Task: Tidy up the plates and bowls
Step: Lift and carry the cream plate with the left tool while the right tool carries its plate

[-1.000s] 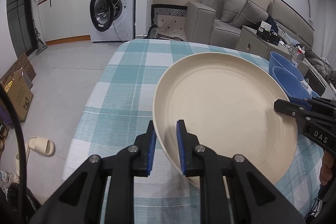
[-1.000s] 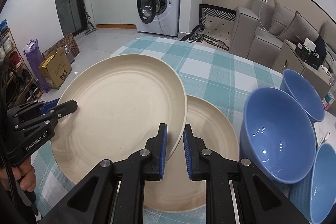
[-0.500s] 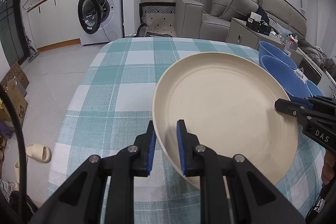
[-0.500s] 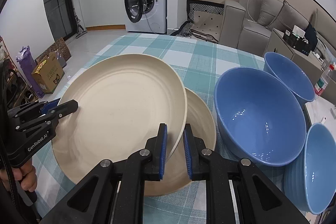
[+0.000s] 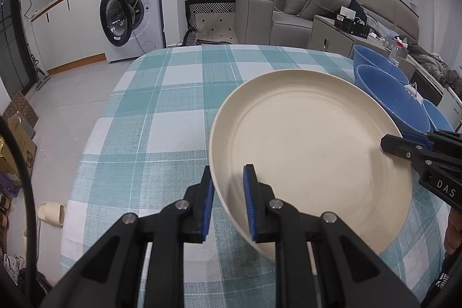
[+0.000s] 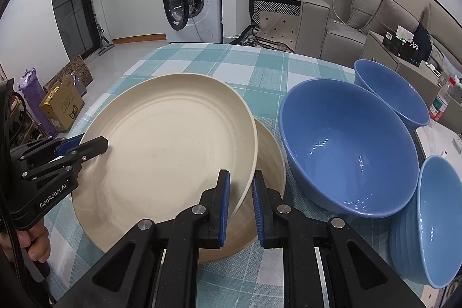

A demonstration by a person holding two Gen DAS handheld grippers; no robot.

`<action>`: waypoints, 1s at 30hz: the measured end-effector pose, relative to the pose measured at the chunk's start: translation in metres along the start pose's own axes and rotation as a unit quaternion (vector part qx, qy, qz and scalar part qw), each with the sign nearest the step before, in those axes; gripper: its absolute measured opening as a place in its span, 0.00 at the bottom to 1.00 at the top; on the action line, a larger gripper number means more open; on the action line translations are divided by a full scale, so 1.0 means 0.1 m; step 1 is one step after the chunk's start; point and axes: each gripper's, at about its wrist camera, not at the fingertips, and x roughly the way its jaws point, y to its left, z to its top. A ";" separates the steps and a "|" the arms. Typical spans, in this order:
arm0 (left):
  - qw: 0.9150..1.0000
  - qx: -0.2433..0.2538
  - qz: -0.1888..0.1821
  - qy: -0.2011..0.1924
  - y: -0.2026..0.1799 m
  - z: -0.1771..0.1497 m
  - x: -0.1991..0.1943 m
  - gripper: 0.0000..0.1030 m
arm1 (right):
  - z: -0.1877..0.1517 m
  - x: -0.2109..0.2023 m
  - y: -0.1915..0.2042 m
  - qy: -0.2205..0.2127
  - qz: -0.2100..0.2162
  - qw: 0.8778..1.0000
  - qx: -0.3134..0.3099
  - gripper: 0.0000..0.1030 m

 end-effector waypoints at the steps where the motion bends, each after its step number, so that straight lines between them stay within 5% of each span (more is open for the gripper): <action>1: 1.000 0.000 0.000 0.000 -0.01 0.00 0.01 0.17 | 0.00 0.01 0.00 0.000 0.000 1.000 0.001 0.15; 30: 1.000 0.024 0.001 0.011 -0.17 0.01 0.24 0.18 | -0.16 0.13 -0.09 0.004 -0.038 0.999 0.001 0.15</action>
